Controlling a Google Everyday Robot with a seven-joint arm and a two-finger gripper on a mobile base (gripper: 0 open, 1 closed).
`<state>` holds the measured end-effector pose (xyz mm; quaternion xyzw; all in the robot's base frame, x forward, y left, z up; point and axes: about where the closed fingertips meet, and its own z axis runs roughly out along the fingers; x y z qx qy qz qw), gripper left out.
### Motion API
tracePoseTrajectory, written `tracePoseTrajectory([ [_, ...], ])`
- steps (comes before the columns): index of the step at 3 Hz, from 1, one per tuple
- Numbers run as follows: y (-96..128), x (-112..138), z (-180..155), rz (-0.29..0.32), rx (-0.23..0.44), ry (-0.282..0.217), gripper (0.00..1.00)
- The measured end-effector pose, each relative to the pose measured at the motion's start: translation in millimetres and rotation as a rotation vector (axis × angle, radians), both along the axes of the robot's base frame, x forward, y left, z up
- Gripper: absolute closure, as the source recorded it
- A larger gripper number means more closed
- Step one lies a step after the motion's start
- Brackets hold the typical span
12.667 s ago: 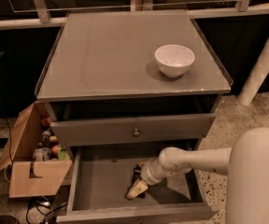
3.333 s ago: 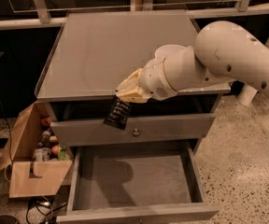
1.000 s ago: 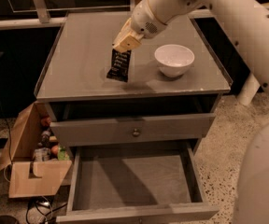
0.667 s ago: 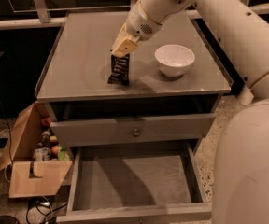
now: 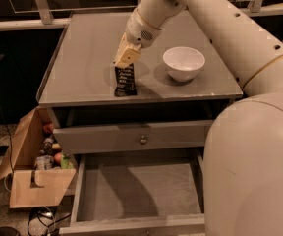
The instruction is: Pick rxbar chocolate from middle drawer and place on counter
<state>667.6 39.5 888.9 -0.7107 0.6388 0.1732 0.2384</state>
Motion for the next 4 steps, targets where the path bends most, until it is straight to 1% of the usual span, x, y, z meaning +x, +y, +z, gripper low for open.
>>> tracePoseTrajectory([
  [1,0.0,0.0,0.0,0.0,0.0,0.0,1.0],
  [2,0.1,0.0,0.0,0.0,0.0,0.0,0.81],
  [4,0.1,0.0,-0.1,0.0,0.0,0.0,0.34],
])
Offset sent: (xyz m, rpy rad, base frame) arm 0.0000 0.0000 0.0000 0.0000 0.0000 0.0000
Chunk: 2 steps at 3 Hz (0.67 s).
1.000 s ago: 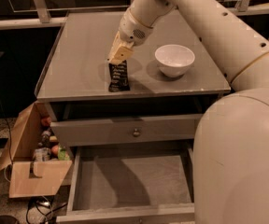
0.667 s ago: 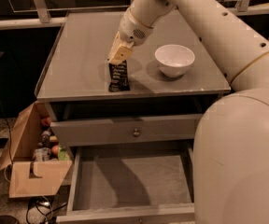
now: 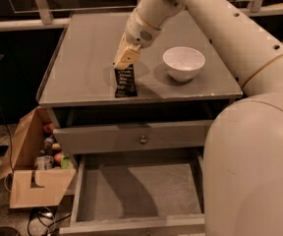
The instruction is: Pick rxbar chocolate from middle drawer and place on counter
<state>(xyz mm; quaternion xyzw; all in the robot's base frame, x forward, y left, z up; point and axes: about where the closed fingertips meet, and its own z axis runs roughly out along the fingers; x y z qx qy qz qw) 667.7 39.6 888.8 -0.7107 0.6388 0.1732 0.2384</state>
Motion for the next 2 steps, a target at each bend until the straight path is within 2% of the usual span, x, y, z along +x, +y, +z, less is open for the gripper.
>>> tracePoseTrajectory([
  [1,0.0,0.0,0.0,0.0,0.0,0.0,0.11],
  [2,0.0,0.0,0.0,0.0,0.0,0.0,0.0],
])
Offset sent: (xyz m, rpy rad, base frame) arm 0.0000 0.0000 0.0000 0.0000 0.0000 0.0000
